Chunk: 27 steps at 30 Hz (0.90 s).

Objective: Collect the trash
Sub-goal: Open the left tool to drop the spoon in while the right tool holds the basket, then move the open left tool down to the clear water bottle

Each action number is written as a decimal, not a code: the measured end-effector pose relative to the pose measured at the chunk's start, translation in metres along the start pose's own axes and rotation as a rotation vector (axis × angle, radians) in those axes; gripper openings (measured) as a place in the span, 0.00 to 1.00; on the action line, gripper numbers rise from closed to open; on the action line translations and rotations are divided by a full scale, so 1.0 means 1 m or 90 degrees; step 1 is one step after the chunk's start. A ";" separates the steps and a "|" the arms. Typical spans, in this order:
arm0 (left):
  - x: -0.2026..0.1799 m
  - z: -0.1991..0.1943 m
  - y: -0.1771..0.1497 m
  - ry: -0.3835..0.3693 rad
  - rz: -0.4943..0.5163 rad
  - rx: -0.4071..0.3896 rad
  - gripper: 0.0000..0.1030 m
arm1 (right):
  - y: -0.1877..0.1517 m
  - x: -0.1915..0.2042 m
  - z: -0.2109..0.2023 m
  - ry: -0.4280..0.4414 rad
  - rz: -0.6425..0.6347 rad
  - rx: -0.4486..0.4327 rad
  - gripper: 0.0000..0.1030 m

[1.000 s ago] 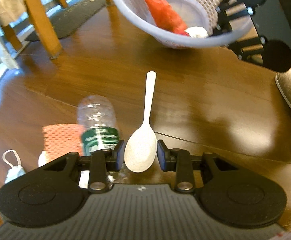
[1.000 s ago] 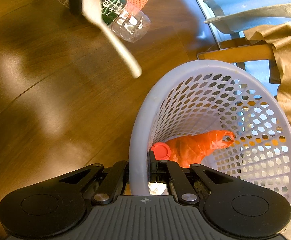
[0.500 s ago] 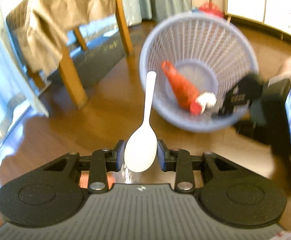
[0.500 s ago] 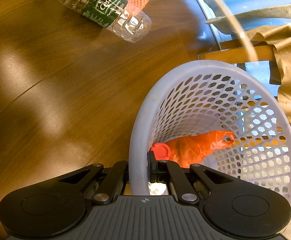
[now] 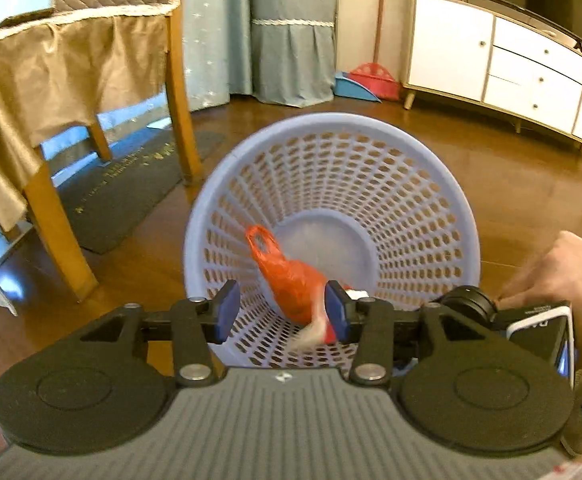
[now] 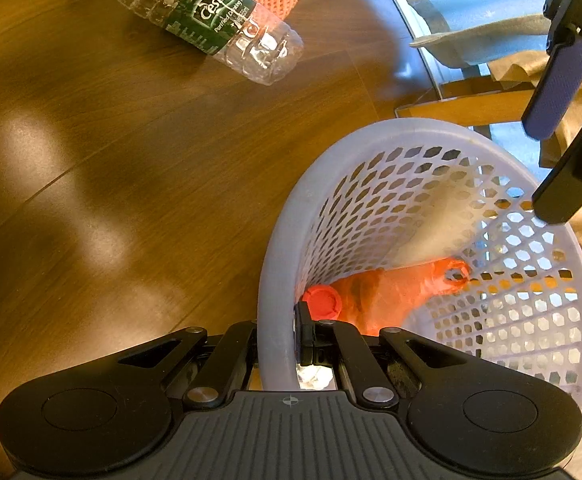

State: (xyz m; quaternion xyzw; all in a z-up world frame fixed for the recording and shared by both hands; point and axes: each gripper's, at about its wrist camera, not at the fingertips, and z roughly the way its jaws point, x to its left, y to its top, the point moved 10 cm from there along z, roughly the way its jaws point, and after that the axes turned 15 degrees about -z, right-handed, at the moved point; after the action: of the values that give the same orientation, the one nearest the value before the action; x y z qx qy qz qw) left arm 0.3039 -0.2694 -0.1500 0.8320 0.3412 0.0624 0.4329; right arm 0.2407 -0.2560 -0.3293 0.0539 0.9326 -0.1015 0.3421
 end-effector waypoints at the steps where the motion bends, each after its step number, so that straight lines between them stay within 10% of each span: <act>1: 0.003 -0.004 0.000 0.004 0.002 -0.002 0.40 | 0.000 0.000 0.000 0.000 0.000 0.000 0.00; 27: 0.157 -0.074 -0.025 0.206 -0.086 0.010 0.40 | 0.001 -0.003 0.000 -0.001 0.006 0.001 0.00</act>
State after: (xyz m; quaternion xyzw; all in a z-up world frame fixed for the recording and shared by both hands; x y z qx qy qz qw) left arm 0.3806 -0.1117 -0.1538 0.7897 0.4619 0.1636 0.3692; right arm 0.2428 -0.2550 -0.3273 0.0583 0.9320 -0.1010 0.3431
